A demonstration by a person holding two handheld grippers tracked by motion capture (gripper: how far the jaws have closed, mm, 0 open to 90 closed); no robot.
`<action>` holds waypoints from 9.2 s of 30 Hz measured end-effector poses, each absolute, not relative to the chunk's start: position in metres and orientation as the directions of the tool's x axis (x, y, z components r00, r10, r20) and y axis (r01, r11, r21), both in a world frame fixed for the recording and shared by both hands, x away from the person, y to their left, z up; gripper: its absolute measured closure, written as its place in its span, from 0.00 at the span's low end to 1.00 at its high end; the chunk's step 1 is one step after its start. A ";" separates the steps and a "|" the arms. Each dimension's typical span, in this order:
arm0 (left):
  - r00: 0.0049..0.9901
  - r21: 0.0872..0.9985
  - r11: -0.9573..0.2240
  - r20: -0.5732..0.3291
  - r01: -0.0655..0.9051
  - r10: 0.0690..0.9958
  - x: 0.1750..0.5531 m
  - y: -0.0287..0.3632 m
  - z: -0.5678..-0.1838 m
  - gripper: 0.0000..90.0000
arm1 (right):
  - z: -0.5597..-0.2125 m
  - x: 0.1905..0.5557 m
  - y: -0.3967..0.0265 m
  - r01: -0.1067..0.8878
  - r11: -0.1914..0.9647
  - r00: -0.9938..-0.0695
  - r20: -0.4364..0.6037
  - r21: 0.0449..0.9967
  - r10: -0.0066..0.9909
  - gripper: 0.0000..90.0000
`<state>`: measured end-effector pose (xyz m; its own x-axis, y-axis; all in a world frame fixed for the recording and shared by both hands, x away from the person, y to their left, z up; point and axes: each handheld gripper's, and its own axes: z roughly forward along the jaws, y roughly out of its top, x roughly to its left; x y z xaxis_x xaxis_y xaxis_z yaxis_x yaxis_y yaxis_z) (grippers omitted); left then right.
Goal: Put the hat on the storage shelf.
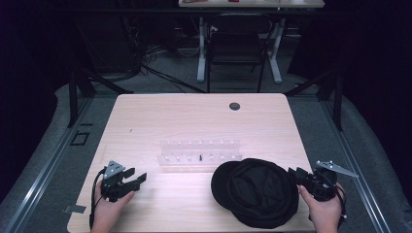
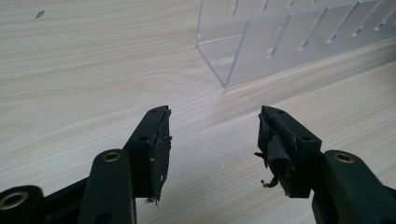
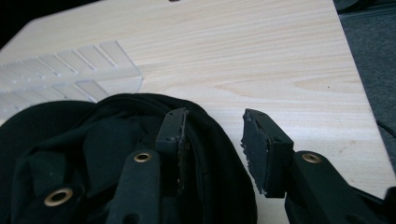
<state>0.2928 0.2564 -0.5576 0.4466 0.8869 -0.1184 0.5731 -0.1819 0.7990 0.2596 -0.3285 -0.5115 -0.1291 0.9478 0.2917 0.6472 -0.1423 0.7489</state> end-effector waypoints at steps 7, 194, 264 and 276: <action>0.447 0.799 -0.176 -0.126 0.575 0.886 0.292 0.255 -0.558 0.49 | -0.498 0.254 -0.322 0.706 -0.049 -0.152 0.219 0.707 0.964 0.68; 0.455 0.793 -0.195 -0.114 0.577 0.883 0.291 0.250 -0.559 0.49 | -0.344 0.330 -0.313 0.976 -0.009 -0.157 0.725 0.219 0.671 0.98; 0.455 0.797 -0.182 -0.128 0.576 0.881 0.293 0.254 -0.558 0.49 | -0.282 0.391 -0.249 0.937 -0.107 -0.224 0.805 0.333 0.549 0.98; 0.458 0.801 -0.179 -0.129 0.571 0.879 0.293 0.254 -0.557 0.49 | -0.291 0.406 -0.216 0.940 -0.077 -0.238 0.804 0.331 0.545 0.98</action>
